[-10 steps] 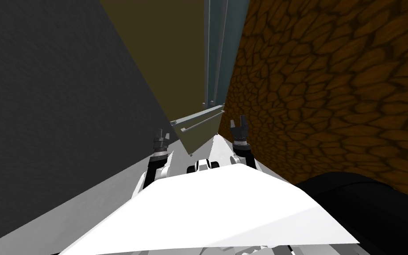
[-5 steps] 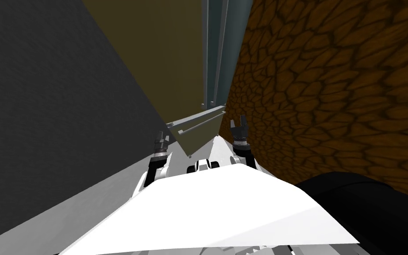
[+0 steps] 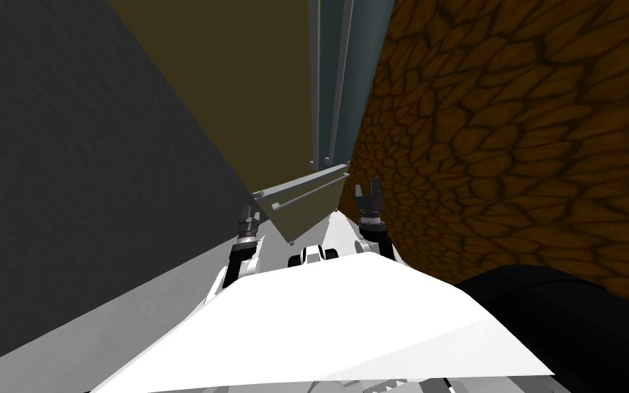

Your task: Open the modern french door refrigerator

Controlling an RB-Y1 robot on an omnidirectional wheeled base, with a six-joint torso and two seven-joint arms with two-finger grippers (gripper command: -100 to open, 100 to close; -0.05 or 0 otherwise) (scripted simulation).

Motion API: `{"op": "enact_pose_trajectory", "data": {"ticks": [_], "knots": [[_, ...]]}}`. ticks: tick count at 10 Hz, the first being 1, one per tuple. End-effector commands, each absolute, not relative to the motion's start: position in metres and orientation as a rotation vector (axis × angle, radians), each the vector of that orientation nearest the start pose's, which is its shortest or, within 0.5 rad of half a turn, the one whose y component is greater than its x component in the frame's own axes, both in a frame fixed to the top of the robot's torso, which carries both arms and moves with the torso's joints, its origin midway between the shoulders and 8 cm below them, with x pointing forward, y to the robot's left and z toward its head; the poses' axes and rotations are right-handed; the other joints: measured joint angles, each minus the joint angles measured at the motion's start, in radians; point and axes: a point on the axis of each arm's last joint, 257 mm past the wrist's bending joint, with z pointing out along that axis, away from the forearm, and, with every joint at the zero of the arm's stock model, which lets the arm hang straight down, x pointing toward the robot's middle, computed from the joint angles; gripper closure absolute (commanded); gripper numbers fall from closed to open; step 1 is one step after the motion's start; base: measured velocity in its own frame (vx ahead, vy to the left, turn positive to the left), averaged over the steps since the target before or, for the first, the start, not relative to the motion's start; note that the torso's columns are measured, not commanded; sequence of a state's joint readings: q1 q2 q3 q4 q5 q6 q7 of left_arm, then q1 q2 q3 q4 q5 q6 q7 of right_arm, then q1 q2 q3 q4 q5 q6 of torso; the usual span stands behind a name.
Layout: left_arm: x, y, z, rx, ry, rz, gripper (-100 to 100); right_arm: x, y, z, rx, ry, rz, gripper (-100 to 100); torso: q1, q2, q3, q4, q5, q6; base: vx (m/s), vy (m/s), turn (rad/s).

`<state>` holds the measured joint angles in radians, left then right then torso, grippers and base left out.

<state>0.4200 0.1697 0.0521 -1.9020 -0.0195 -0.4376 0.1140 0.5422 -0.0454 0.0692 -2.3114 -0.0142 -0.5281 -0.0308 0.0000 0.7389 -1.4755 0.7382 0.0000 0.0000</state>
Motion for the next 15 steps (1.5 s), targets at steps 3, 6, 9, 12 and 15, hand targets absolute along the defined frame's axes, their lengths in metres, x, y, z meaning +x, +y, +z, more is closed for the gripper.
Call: {"op": "enact_pose_trajectory", "data": {"ticks": [3, 6, 9, 12, 15], "knots": [[0.411, 0.33, -0.159, -0.923, 0.959, -1.197, -100, 0.333, -0.256, 0.029, 0.642, 0.62, 1.403, 0, 0.0, -0.001, -0.001, 0.0, 0.0, 0.0, 0.07, -0.06, 0.049], [0.412, 0.342, -0.176, -0.96, 0.956, -1.177, -100, 0.333, -0.256, 0.029, 0.642, 0.62, 1.403, 0, 0.0, -0.001, 0.0, 0.0, 0.0, 0.0, 0.069, -0.069, 0.055], [0.411, 0.354, -0.195, -1.001, 0.951, -1.155, -100, 0.333, -0.256, 0.029, 0.642, 0.62, 1.403, 0, -0.001, -0.001, -0.001, 0.0, 0.0, 0.0, 0.072, -0.088, 0.071], [0.41, 0.367, -0.215, -1.047, 0.94, -1.133, -100, 0.333, -0.256, 0.029, 0.642, 0.62, 1.403, 0, 0.001, -0.001, -0.001, 0.0, 0.0, 0.0, 0.084, -0.082, 0.066], [0.407, 0.376, -0.234, -1.1, 0.919, -1.117, -100, 0.333, -0.256, 0.029, 0.642, 0.62, 1.403, 0, -0.001, -0.001, 0.0, 0.0, 0.0, 0.0, 0.078, -0.091, 0.064]]}}
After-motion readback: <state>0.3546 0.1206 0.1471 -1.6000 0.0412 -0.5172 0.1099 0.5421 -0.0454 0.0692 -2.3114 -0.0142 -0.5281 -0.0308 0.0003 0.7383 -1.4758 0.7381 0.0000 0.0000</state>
